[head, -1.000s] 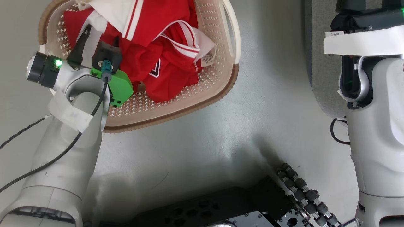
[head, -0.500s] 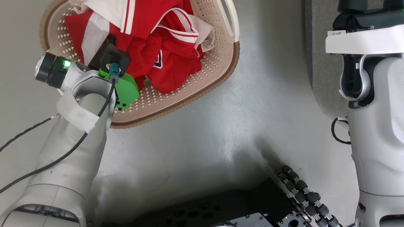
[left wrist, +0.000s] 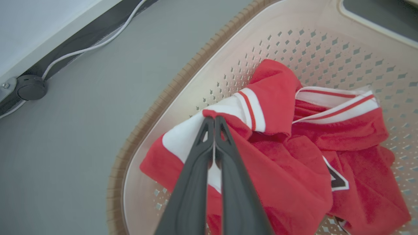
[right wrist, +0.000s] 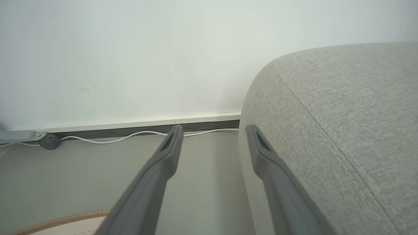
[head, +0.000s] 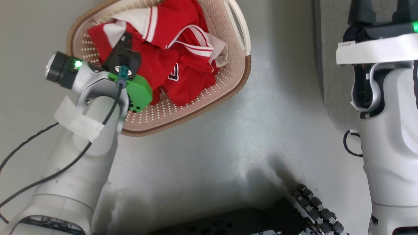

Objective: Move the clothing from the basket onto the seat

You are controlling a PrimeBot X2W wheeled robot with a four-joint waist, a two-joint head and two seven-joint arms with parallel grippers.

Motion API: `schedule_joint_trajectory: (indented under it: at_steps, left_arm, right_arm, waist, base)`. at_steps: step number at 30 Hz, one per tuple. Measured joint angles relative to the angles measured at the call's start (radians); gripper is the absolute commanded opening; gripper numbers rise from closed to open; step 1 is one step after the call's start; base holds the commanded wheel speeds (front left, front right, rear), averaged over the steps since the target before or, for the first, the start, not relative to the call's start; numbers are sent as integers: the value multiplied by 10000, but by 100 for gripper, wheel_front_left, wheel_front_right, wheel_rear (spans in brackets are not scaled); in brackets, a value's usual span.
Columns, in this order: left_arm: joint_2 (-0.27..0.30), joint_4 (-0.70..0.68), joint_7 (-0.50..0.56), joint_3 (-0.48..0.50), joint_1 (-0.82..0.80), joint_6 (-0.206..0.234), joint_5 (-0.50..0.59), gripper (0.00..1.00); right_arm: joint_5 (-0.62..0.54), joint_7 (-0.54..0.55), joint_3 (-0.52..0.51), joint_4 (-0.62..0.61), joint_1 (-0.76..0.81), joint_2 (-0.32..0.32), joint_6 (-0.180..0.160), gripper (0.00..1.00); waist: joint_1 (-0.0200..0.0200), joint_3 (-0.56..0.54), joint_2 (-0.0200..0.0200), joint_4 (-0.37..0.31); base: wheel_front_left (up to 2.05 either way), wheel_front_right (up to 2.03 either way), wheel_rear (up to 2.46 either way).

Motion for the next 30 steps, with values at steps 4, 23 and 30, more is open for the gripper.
schedule_joint_trajectory:
  at_steps: [4, 23, 30]
  left_arm:
    - [-6, -1032, 0, -274, 308, -251, -533, 0]
    - [2, -3580, 0, -1149, 2475, -339, -2008, 0]
    - [4, -3981, 0, -1149, 3054, -209, -2077, 0]
  right_arm:
    - [-58, 0, -59, 199, 255, 4, 75, 100]
    - [-424, 0, -324, 1227, 1787, -82, 508, 100]
    - [-437, 0, -313, 1499, 2312, -63, 602, 100]
  waist:
    - [0, -365, 0, 93]
    - [-1, -2819, 0, 556]
    - [-1, -3802, 0, 683]
  base:
    - [0, 0, 0]
    - [0, 0, 0]
    - [0, 0, 0]
